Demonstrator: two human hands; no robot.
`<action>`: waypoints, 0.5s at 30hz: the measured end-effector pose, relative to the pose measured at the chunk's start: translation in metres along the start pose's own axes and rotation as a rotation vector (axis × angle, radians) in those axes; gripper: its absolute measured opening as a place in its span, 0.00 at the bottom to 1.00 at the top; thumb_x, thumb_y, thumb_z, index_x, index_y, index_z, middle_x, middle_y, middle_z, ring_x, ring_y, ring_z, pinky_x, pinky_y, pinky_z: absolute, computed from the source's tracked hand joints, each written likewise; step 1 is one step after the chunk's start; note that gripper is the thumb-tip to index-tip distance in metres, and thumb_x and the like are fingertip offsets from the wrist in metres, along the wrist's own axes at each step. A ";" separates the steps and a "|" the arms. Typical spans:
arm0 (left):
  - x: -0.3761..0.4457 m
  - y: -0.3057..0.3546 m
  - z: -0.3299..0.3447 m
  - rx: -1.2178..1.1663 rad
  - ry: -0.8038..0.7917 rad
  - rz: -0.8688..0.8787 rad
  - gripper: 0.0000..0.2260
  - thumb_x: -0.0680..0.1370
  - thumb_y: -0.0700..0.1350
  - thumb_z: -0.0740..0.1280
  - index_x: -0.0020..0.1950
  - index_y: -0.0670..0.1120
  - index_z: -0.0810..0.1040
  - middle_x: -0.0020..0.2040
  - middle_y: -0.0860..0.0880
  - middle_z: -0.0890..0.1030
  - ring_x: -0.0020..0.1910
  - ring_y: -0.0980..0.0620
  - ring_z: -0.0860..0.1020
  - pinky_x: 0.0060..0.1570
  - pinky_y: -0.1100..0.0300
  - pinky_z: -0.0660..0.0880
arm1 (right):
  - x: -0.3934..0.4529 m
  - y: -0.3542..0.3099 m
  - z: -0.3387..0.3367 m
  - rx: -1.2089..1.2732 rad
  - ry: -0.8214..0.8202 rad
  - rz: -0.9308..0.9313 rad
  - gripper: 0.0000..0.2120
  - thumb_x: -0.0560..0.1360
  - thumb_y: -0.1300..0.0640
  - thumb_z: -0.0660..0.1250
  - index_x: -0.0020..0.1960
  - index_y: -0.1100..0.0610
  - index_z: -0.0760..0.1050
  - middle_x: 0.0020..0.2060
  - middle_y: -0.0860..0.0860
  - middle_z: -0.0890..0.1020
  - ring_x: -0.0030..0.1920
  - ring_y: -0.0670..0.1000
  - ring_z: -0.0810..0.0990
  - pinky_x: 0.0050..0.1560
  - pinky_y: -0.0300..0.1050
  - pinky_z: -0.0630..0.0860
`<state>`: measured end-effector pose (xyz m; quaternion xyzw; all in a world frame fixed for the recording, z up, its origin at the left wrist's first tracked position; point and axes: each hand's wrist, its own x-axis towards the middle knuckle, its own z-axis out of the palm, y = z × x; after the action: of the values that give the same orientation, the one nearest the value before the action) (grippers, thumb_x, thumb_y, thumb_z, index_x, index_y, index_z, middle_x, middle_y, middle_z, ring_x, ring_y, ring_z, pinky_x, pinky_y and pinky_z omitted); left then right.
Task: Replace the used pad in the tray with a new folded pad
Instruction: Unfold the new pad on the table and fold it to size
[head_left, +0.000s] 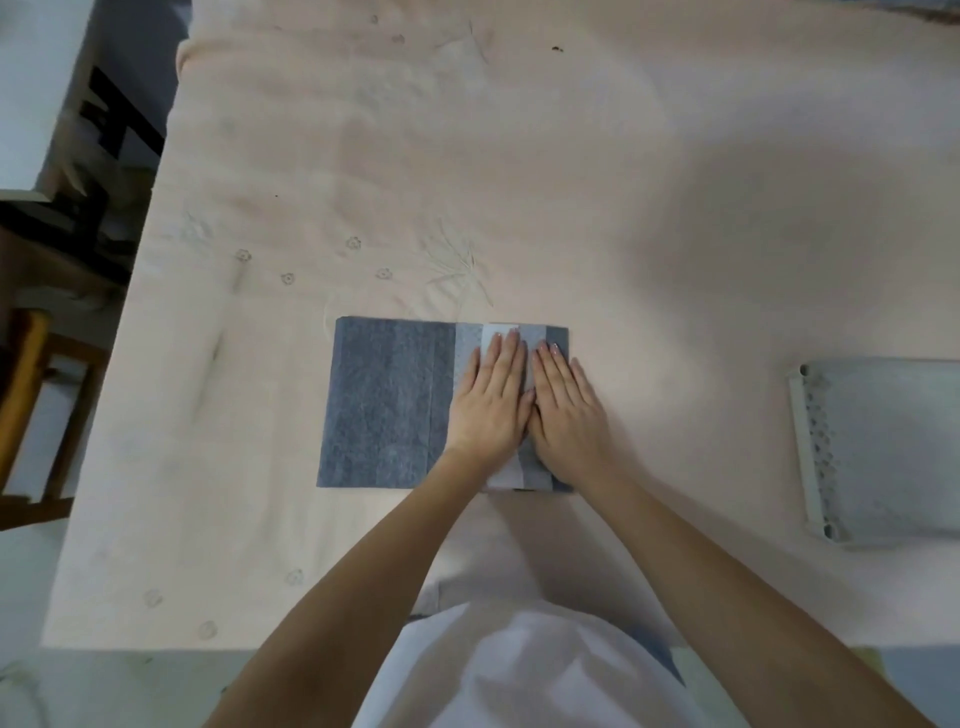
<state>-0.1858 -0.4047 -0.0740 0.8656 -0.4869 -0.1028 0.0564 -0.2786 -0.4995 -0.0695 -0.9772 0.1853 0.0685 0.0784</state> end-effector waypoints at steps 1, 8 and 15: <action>0.001 -0.002 0.004 -0.001 -0.025 -0.023 0.27 0.81 0.53 0.40 0.77 0.40 0.48 0.77 0.43 0.49 0.77 0.46 0.46 0.75 0.49 0.41 | 0.001 0.000 0.001 0.002 -0.002 0.003 0.27 0.80 0.53 0.43 0.73 0.66 0.60 0.73 0.61 0.63 0.74 0.58 0.61 0.72 0.57 0.61; 0.000 -0.003 0.010 -0.010 -0.016 -0.063 0.28 0.81 0.54 0.39 0.76 0.40 0.52 0.77 0.43 0.53 0.77 0.46 0.50 0.75 0.47 0.47 | 0.001 0.002 0.007 -0.036 -0.025 0.014 0.27 0.80 0.52 0.39 0.76 0.64 0.52 0.76 0.59 0.55 0.76 0.55 0.51 0.76 0.54 0.50; -0.016 0.006 -0.001 0.005 0.058 -0.033 0.27 0.81 0.52 0.44 0.75 0.39 0.58 0.76 0.41 0.58 0.75 0.45 0.56 0.74 0.45 0.51 | -0.017 -0.001 0.002 -0.046 0.043 0.036 0.27 0.81 0.51 0.43 0.75 0.66 0.53 0.74 0.61 0.58 0.75 0.59 0.55 0.73 0.59 0.57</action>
<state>-0.1984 -0.3943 -0.0697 0.8762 -0.4711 -0.0772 0.0668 -0.2940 -0.4920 -0.0685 -0.9765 0.2028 0.0529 0.0505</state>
